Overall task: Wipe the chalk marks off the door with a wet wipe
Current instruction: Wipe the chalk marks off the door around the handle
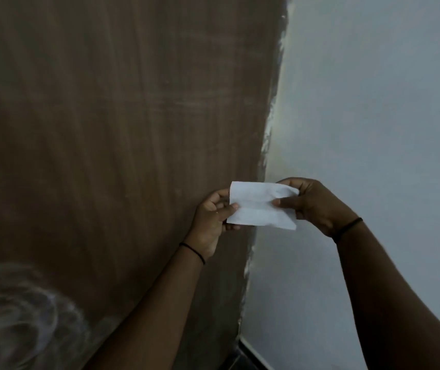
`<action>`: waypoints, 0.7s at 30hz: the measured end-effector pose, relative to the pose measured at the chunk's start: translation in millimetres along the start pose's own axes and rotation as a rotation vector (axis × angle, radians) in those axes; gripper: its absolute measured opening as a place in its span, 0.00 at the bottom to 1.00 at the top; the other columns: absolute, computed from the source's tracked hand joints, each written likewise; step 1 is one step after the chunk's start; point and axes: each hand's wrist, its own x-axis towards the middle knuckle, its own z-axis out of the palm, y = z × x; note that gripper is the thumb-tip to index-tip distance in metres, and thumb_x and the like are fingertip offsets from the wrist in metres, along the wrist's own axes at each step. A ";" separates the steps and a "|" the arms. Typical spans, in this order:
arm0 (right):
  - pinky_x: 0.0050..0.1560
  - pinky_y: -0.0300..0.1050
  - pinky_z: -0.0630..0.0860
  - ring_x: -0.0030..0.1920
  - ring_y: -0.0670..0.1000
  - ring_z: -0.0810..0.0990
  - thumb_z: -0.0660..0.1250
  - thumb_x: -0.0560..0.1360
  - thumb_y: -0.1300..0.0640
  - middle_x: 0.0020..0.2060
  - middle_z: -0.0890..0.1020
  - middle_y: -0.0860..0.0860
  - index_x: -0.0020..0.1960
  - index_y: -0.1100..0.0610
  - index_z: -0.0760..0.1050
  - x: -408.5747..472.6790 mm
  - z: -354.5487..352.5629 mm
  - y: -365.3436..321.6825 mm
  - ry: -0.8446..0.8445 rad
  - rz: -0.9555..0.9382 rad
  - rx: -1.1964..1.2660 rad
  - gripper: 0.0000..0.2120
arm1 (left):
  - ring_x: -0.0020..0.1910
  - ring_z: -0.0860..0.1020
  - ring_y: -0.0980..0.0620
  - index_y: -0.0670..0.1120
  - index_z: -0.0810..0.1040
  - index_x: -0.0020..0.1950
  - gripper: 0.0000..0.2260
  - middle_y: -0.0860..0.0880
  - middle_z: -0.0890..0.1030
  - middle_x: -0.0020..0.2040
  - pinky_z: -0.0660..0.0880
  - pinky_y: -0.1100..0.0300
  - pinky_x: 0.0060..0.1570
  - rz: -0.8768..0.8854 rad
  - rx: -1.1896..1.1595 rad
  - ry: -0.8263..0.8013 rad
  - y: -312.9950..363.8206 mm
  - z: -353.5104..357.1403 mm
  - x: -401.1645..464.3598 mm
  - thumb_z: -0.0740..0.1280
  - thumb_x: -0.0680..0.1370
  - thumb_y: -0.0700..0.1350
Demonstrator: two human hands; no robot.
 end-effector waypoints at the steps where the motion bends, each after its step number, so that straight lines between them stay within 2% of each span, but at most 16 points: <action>1: 0.41 0.48 0.82 0.43 0.54 0.85 0.74 0.72 0.64 0.46 0.86 0.57 0.50 0.56 0.84 1.3 13.0 -8.7 -0.009 -0.026 -0.014 0.08 | 0.40 0.81 0.54 0.47 0.78 0.53 0.09 0.52 0.84 0.46 0.76 0.61 0.29 0.027 -0.004 0.024 7.3 -10.3 -8.2 0.65 0.79 0.35; 5: 0.38 0.44 0.82 0.40 0.52 0.85 0.70 0.74 0.69 0.41 0.86 0.53 0.44 0.56 0.84 -5.2 58.8 -38.7 0.002 -0.169 -0.062 0.10 | 0.41 0.81 0.55 0.47 0.78 0.49 0.10 0.53 0.84 0.46 0.77 0.62 0.29 0.109 -0.004 0.087 31.4 -39.5 -37.7 0.63 0.79 0.32; 7: 0.42 0.45 0.82 0.44 0.52 0.85 0.67 0.73 0.74 0.43 0.86 0.55 0.40 0.57 0.84 -12.0 80.3 -50.9 0.016 -0.220 -0.071 0.14 | 0.41 0.81 0.56 0.47 0.79 0.48 0.13 0.53 0.84 0.47 0.77 0.62 0.30 0.129 -0.007 0.103 42.8 -53.3 -53.6 0.61 0.78 0.31; 9: 0.45 0.47 0.82 0.48 0.54 0.85 0.64 0.72 0.77 0.46 0.86 0.58 0.40 0.59 0.83 -18.9 102.0 -63.4 0.013 -0.266 -0.088 0.16 | 0.42 0.81 0.54 0.46 0.80 0.52 0.13 0.49 0.84 0.48 0.77 0.60 0.31 0.123 -0.011 0.121 52.6 -68.5 -70.7 0.60 0.78 0.31; 12: 0.48 0.49 0.83 0.49 0.55 0.85 0.64 0.73 0.76 0.47 0.86 0.57 0.41 0.60 0.83 -27.3 128.9 -76.7 -0.045 -0.303 -0.108 0.15 | 0.41 0.81 0.49 0.47 0.81 0.55 0.12 0.44 0.83 0.51 0.78 0.57 0.32 0.073 -0.020 0.140 61.4 -88.6 -95.7 0.60 0.80 0.37; 15: 0.44 0.43 0.82 0.45 0.53 0.86 0.67 0.73 0.75 0.44 0.87 0.55 0.40 0.59 0.83 -32.8 156.5 -87.8 -0.156 -0.365 -0.163 0.13 | 0.38 0.82 0.46 0.44 0.80 0.58 0.13 0.41 0.84 0.48 0.78 0.57 0.32 0.038 -0.005 0.132 66.8 -108.0 -119.7 0.58 0.82 0.45; 18: 0.40 0.35 0.79 0.41 0.47 0.86 0.68 0.73 0.76 0.39 0.87 0.49 0.41 0.57 0.84 -32.8 182.7 -96.6 -0.272 -0.420 -0.233 0.15 | 0.36 0.82 0.48 0.43 0.81 0.58 0.18 0.40 0.84 0.45 0.78 0.57 0.32 -0.032 -0.003 0.157 70.7 -123.5 -140.1 0.53 0.83 0.49; 21: 0.42 0.35 0.80 0.41 0.45 0.85 0.66 0.72 0.78 0.39 0.86 0.47 0.42 0.55 0.83 -29.1 208.1 -100.7 -0.360 -0.507 -0.287 0.20 | 0.34 0.82 0.47 0.44 0.81 0.55 0.19 0.39 0.84 0.44 0.79 0.57 0.31 -0.066 0.006 0.201 73.1 -140.0 -160.8 0.56 0.82 0.54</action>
